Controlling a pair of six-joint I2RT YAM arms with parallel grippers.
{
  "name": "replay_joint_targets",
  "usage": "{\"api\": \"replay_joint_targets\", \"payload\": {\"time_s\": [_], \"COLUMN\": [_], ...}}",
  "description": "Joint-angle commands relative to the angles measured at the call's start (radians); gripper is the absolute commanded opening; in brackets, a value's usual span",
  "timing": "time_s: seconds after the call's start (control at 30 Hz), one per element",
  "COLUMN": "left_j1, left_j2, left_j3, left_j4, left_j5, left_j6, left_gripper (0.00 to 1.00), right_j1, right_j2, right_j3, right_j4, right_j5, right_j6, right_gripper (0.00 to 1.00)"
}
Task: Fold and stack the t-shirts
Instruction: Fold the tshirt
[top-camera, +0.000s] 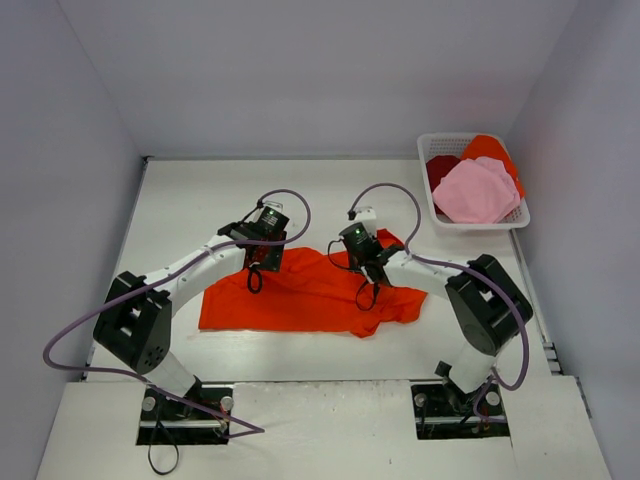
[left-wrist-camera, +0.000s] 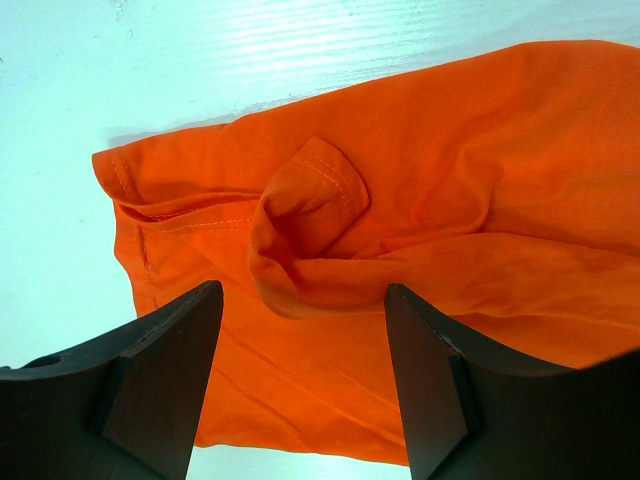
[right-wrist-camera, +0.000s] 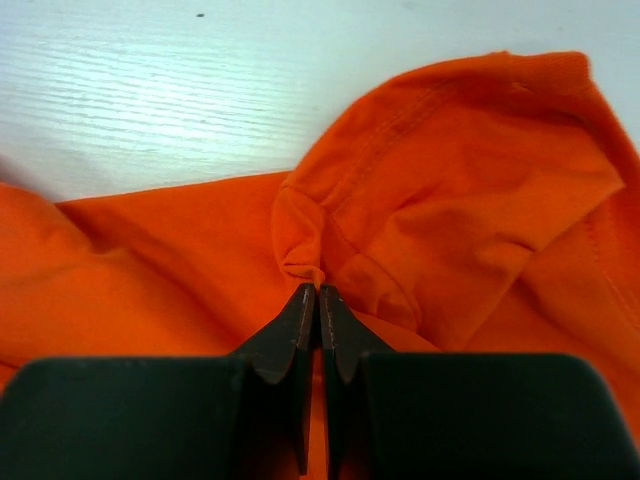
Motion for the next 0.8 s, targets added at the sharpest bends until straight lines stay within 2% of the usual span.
{"api": "replay_joint_targets", "payload": {"time_s": [0.0, 0.37, 0.77], "left_j1": [-0.003, -0.002, -0.001], "left_j2": [-0.016, -0.024, -0.037], "left_j3": [0.001, 0.021, 0.027], "left_j4": [0.026, 0.009, -0.013], "left_j5": [-0.018, -0.013, -0.024], "left_j6": [-0.007, 0.005, 0.022], "left_gripper": [0.61, 0.61, 0.61], "right_j1": [-0.035, -0.071, -0.092], "right_j2": [-0.086, -0.241, -0.273], "right_j3": [0.020, 0.005, -0.035], "right_j4": [-0.042, -0.189, -0.274], "right_j5": [0.085, 0.208, 0.260], "right_j6": [0.017, 0.091, 0.177], "right_gripper": [0.00, 0.00, 0.00]}}
